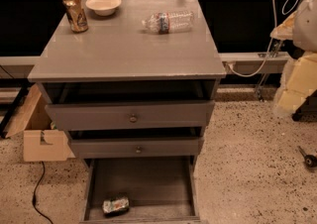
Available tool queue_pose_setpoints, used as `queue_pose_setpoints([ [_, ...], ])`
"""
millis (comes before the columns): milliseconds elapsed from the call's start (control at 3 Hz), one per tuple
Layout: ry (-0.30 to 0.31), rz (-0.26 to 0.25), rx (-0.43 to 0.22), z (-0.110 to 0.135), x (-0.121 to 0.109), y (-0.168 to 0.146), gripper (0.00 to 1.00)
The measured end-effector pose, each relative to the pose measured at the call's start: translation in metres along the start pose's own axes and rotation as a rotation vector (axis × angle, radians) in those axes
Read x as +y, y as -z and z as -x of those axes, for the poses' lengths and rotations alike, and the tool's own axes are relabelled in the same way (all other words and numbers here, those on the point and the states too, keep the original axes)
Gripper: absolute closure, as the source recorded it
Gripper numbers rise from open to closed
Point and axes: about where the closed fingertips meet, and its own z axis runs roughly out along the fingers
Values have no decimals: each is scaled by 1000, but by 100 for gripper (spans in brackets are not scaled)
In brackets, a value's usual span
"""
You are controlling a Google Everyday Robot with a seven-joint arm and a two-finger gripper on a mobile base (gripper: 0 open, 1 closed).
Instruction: Pick 7up can from bottom drawer and place on counter
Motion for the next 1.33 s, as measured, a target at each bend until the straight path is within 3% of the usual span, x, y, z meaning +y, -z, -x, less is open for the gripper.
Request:
queue_pose_setpoints([
  [333,0,0,0,0,0,0,0],
  [667,11,21,-45,8,8,-29,0],
  [1333,13,164,-243,53,57,-147,0],
])
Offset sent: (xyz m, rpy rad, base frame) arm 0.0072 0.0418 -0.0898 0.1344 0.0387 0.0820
